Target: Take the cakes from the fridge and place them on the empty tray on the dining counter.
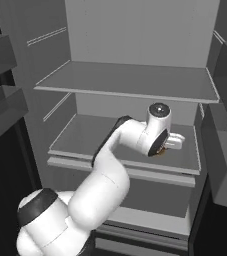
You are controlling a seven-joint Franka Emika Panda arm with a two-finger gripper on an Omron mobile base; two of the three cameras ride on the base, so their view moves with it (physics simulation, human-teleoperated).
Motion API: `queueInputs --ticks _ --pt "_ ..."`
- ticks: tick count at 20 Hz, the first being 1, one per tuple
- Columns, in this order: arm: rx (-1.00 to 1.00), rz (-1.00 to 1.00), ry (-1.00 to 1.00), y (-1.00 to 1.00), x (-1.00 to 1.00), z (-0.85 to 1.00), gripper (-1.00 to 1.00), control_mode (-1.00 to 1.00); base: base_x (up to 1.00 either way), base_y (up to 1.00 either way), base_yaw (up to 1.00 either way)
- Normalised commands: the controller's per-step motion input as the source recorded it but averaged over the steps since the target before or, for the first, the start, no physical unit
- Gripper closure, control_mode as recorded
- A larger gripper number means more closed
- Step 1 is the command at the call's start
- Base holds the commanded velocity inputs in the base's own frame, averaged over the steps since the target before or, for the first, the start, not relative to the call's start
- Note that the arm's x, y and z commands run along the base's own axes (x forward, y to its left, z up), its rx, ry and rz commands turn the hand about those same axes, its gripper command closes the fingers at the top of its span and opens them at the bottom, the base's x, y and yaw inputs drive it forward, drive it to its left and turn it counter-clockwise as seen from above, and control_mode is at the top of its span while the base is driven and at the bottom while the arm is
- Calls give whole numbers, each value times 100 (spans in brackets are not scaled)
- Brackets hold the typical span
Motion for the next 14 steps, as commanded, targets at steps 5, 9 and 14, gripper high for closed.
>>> queueInputs --ticks 5,9,14 --pt "-2 3 -4 37 -100 72 100 -100 0 0 0" --pt "-4 5 -11 77 -100 10 100 -100 0 0 0" --pt "-1 3 -17 64 -95 58 100 -100 0 0 0"
